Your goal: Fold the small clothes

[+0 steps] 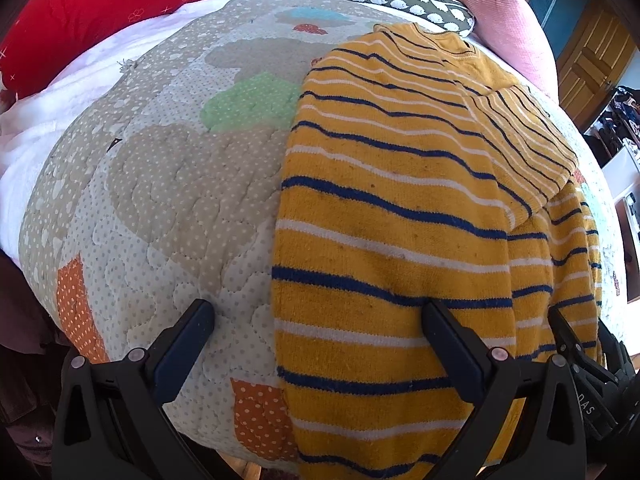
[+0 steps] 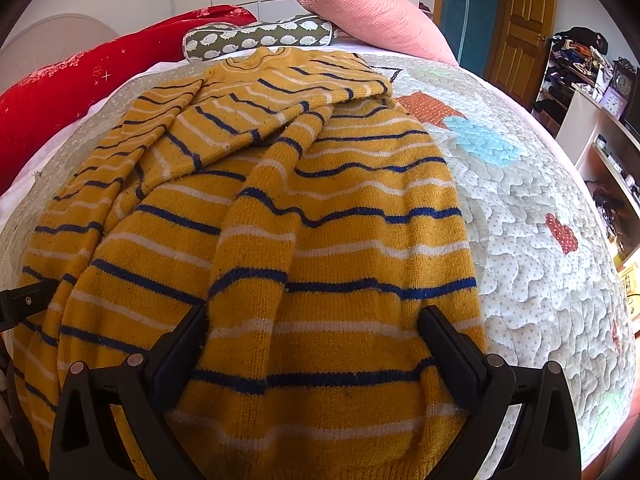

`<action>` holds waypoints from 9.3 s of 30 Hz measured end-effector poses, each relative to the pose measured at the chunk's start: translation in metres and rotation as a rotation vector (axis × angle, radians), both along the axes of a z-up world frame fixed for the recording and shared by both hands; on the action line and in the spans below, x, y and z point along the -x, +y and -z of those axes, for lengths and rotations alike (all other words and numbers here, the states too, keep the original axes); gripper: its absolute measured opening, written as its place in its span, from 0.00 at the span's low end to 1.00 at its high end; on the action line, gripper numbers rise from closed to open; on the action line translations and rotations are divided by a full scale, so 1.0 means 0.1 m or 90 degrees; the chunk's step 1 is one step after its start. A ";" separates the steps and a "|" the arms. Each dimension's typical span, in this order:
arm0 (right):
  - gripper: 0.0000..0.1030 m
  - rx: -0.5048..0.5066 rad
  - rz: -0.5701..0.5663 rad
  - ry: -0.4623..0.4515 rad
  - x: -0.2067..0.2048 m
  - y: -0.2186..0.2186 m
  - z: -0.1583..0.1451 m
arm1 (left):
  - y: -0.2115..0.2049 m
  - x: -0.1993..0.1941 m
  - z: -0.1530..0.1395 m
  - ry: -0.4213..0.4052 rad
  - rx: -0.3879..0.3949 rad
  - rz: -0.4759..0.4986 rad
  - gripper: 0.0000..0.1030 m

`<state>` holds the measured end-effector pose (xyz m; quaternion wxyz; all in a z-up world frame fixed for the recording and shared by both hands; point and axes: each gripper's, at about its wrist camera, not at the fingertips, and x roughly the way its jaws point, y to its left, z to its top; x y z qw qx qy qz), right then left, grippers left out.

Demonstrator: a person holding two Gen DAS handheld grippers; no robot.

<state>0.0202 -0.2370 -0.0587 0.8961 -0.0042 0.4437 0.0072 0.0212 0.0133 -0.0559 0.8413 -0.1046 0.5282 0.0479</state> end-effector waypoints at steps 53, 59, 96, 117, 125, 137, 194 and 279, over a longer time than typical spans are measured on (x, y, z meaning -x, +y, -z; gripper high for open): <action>0.06 -0.032 -0.258 0.097 0.38 1.34 -0.49 | 1.36 0.74 -0.73 -0.201 0.053 -0.094 0.82; 0.03 -0.074 -0.288 0.084 0.33 1.49 -0.84 | 1.66 0.84 -0.69 -0.209 0.060 -0.134 0.82; 0.11 0.048 -0.371 0.034 -0.34 1.95 -0.26 | 1.18 0.93 -0.85 -0.194 0.043 -0.081 0.82; 0.41 -0.101 0.307 -0.057 0.04 -1.76 -0.79 | 0.21 0.50 -0.30 -0.066 0.174 0.074 0.82; 0.42 -0.294 0.076 0.047 0.50 -1.14 -0.19 | -0.05 0.38 -0.14 -0.046 0.172 0.129 0.57; 0.05 -0.280 0.050 0.030 0.64 -0.97 -0.25 | 0.09 0.56 -0.44 -0.042 0.174 0.131 0.11; 0.05 -0.223 0.138 -0.139 -1.06 -1.27 -1.54 | 0.32 0.10 -0.65 -0.108 0.128 0.065 0.44; 0.61 -0.015 -0.723 0.041 0.12 4.48 -0.49 | 2.76 1.83 -0.43 -0.147 0.148 -0.359 0.49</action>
